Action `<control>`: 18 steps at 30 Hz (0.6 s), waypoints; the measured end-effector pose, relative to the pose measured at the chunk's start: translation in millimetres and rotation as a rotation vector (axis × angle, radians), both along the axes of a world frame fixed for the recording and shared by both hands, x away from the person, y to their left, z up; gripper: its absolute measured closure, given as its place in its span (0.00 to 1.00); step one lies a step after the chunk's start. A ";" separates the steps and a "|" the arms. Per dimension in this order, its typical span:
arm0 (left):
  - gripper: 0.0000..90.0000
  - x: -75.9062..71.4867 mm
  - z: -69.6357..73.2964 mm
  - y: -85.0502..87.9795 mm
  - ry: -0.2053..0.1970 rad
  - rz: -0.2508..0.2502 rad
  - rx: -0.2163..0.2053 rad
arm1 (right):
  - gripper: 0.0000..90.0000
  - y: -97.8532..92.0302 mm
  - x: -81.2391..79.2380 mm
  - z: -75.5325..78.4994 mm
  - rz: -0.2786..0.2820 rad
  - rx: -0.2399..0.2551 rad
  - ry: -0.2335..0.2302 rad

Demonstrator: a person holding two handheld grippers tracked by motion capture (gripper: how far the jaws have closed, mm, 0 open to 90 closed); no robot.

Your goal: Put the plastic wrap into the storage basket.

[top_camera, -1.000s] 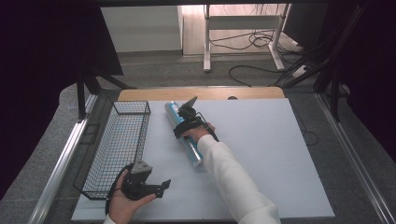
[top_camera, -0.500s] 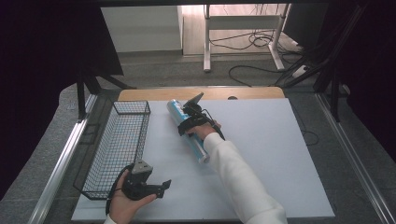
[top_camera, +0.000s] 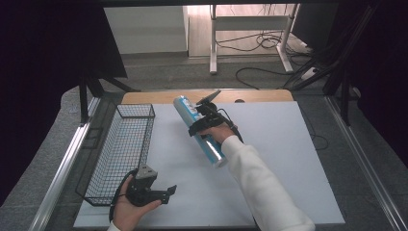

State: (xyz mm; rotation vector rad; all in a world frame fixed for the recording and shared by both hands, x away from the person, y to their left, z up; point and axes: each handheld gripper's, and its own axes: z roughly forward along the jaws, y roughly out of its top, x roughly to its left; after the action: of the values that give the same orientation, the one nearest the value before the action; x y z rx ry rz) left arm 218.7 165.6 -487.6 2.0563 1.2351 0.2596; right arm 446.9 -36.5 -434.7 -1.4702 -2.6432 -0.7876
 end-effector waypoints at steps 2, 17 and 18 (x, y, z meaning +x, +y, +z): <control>0.18 -0.1 0.0 0.0 0.000 0.000 0.000 | 0.36 -1.6 -1.9 1.5 0.003 0.002 -0.004; 0.18 1.1 -0.5 0.8 0.004 0.010 -0.026 | 0.36 -40.5 -52.3 30.5 0.073 0.057 -0.068; 0.18 1.2 -0.5 0.8 0.005 0.010 -0.026 | 0.36 -43.9 -55.9 30.2 0.071 0.063 -0.070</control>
State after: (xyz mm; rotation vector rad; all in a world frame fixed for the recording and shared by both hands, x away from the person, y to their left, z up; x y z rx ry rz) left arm 219.9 166.4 -488.2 2.0298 1.2460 0.2417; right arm 391.1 -80.4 -404.6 -1.3502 -2.6767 -0.9229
